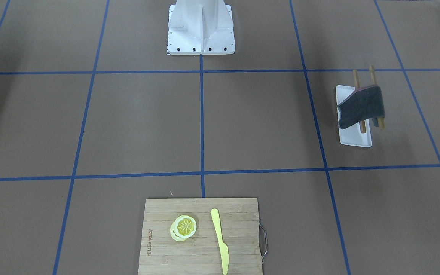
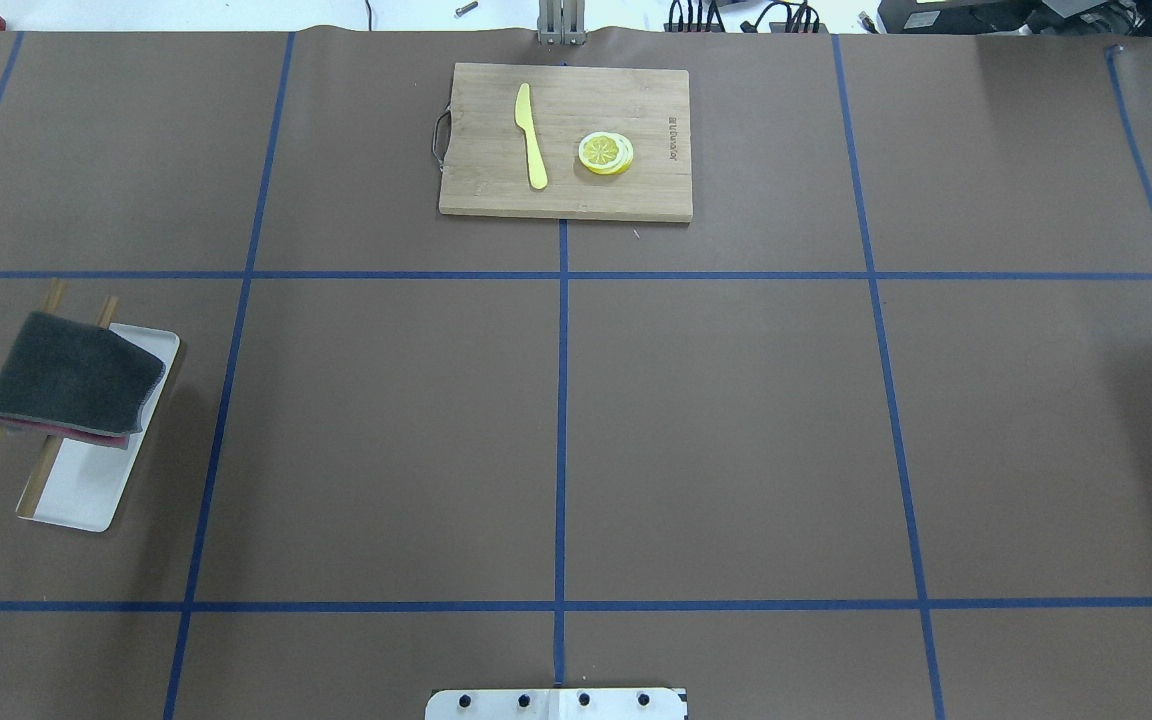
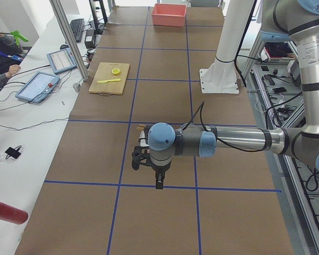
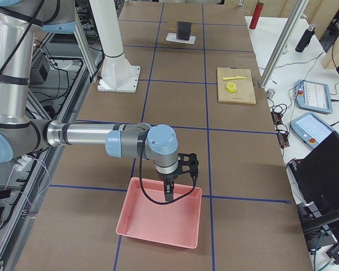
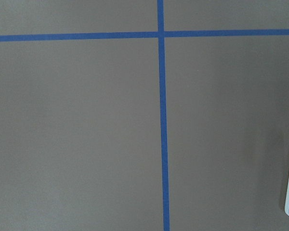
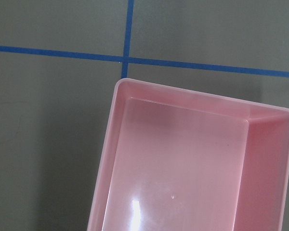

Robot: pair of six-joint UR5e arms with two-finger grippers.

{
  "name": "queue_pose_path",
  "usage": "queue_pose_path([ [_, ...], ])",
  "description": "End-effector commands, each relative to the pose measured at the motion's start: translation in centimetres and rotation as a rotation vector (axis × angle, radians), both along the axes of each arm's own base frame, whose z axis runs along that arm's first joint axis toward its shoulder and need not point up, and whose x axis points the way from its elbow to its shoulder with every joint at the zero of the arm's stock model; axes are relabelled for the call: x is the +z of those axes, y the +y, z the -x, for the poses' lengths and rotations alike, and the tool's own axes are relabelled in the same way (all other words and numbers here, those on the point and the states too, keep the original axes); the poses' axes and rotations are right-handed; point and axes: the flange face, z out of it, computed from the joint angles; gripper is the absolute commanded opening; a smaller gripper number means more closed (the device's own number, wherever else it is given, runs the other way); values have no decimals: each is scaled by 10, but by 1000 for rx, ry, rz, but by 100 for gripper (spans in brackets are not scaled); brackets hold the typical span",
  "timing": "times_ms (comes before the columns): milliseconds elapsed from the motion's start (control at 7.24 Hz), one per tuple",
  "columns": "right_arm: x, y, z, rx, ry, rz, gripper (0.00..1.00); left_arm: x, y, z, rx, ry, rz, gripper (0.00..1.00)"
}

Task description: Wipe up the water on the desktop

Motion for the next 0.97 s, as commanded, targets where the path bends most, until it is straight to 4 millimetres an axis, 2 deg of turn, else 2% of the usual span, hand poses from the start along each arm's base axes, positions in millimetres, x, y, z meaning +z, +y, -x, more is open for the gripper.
queue_pose_path([
  [0, -17, -2, 1, -6, -7, -37, 100, -19, -6, 0, -4, -4, -37, 99],
  [138, -31, -5, 1, -3, -4, -65, 100, -27, -13, 1, -6, -4, -55, 99],
  [415, -45, -6, 0, 0, 11, -92, 100, -36, -28, 1, -7, -3, -79, 99],
  [553, -52, -7, 0, 8, 2, -98, 100, -48, -49, 1, -8, -2, -108, 99],
  [691, -54, -6, 3, 5, -29, -101, 100, -52, -60, 2, -5, -3, -138, 99],
  [829, -60, -7, 4, -4, -42, -121, 100, -54, -85, 3, -9, -5, -222, 99],
])
